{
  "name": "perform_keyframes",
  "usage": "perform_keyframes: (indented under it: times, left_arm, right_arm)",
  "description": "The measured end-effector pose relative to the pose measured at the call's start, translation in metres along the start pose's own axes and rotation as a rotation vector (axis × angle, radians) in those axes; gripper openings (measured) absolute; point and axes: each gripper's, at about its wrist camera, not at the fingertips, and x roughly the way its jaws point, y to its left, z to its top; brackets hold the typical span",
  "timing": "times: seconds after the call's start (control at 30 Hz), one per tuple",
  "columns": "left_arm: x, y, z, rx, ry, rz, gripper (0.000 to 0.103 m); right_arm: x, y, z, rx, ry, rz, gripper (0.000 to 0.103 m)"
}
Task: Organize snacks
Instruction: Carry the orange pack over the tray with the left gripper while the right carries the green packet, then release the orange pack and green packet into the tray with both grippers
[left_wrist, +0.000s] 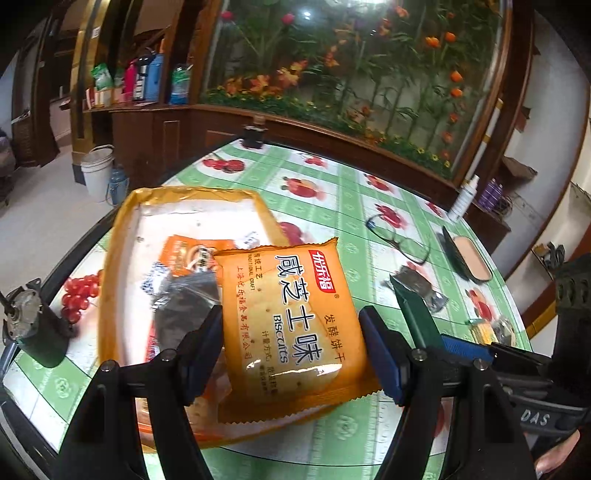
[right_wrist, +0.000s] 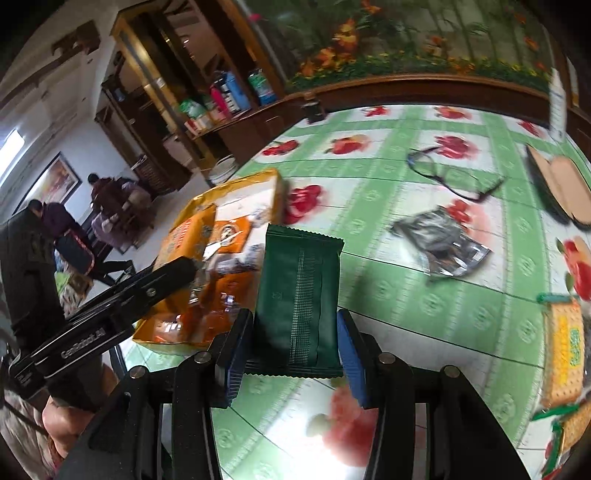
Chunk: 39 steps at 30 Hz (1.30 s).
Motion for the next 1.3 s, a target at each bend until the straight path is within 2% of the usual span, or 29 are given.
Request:
perform_keyframes:
  times: [0.53, 0.87, 1.17, 1.2, 1.3]
  left_arm:
    - [0.006, 0.058, 0.014, -0.072, -0.008, 0.091, 0.072]
    - [0.028, 0.082, 0.023, -0.076, 0.028, 0.138, 0.072]
    - [0.051, 0.093, 0.03, -0.083, 0.074, 0.137, 0.072]
    - [0.05, 0.093, 0.031, -0.083, 0.072, 0.138, 0.069]
    - [0.054, 0.094, 0.034, -0.085, 0.082, 0.154, 0.069]
  right_arm:
    - [0.05, 0.07, 0.021, -0.122, 0.046, 0.02, 0.05]
    - [0.079, 0.084, 0.026, -0.141, 0.076, 0.005, 0.05]
    - [0.109, 0.085, 0.031, -0.126, 0.11, -0.021, 0.05]
    - [0.111, 0.084, 0.032, -0.121, 0.115, -0.021, 0.05]
    - [0.121, 0.082, 0.035, -0.11, 0.131, -0.022, 0.05]
